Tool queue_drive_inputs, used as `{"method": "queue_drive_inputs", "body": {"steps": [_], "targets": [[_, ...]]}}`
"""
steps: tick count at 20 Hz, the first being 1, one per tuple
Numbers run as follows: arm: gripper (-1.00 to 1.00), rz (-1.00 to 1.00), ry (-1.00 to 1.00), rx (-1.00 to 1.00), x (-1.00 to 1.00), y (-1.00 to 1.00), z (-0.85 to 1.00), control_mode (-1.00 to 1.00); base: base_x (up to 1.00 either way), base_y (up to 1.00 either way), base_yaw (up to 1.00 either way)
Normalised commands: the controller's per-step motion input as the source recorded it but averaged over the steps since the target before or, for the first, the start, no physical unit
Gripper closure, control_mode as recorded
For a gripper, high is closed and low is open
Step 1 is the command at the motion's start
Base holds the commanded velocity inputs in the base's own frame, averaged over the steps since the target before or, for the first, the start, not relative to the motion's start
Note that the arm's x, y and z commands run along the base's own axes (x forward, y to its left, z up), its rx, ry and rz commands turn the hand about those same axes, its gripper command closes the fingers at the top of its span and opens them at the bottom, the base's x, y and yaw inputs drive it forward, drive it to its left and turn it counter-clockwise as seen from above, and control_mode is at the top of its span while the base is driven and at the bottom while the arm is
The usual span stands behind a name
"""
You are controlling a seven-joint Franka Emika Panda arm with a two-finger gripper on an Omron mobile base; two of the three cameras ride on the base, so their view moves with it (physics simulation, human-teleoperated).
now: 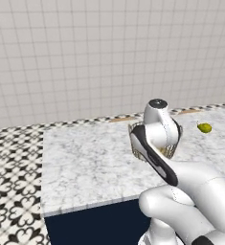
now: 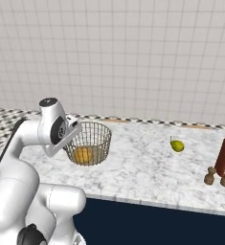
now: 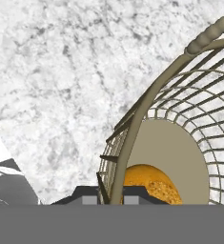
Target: Open the cabinet, pick up the bread from the cabinet and place it in the basket. Then move the basket to the dining counter.
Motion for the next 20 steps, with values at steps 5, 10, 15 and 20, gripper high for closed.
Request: {"method": "queue_drive_inputs", "body": {"steps": [5,10,15,20], "targets": [[1.00,0.00,-0.07,0.00,0.18,-0.04,-0.47,-1.00,0.00,0.00,0.00],[1.00,0.00,0.00,0.00,0.25,0.00,-0.16,-1.00,0.00,0.00,0.00],[1.00,0.00,0.02,0.00,0.34,0.00,-0.10,-1.00,0.00,0.00,0.00],[1.00,0.00,0.00,0.00,0.28,0.00,-0.12,-1.00,0.00,0.00,0.00]]}}
